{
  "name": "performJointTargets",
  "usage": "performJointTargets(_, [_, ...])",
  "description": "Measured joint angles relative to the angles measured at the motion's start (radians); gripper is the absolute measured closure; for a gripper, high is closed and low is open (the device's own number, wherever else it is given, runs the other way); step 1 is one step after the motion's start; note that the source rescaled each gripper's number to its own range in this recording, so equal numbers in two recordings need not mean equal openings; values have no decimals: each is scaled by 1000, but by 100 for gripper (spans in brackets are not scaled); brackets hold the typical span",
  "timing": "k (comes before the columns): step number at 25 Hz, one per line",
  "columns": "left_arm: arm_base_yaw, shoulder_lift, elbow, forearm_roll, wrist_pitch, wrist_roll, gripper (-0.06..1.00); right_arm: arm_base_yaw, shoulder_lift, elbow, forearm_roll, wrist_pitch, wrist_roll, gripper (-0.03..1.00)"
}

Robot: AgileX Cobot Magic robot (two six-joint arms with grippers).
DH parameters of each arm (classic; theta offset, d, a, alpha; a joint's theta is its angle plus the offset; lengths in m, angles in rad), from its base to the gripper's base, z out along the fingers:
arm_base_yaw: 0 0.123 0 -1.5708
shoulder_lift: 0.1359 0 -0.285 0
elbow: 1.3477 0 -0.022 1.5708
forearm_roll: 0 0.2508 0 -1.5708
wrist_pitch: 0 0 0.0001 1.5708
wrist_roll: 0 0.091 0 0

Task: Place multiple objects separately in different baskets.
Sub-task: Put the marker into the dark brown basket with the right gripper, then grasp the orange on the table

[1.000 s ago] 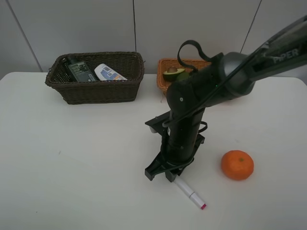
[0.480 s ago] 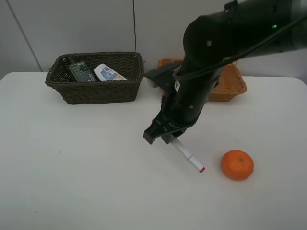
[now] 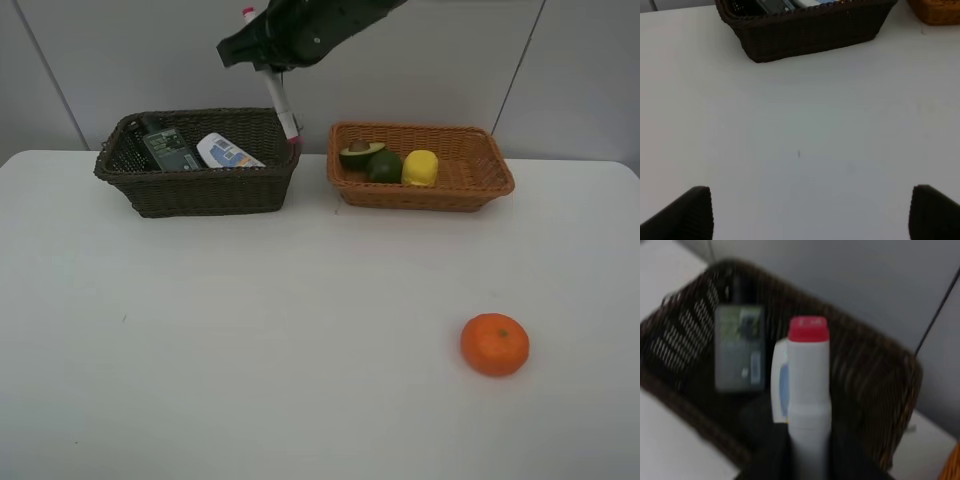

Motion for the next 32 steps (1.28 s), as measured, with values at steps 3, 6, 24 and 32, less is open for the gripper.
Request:
performJointTargets(3, [0,0,0,0,0,0,-6,-7,99,-47,1,-205,0,97])
performJointTargets(6, [0,0,0,0,0,0,-6,-7,187,-79,2,-396,0,96])
performJointTargets(24, [0,0,0,0,0,0,-6,-19,120,-115,44,47,0,-2])
performJointTargets(32, [0,0,0,0,0,0,-6,-19,-114,-121,27,781,57,-2])
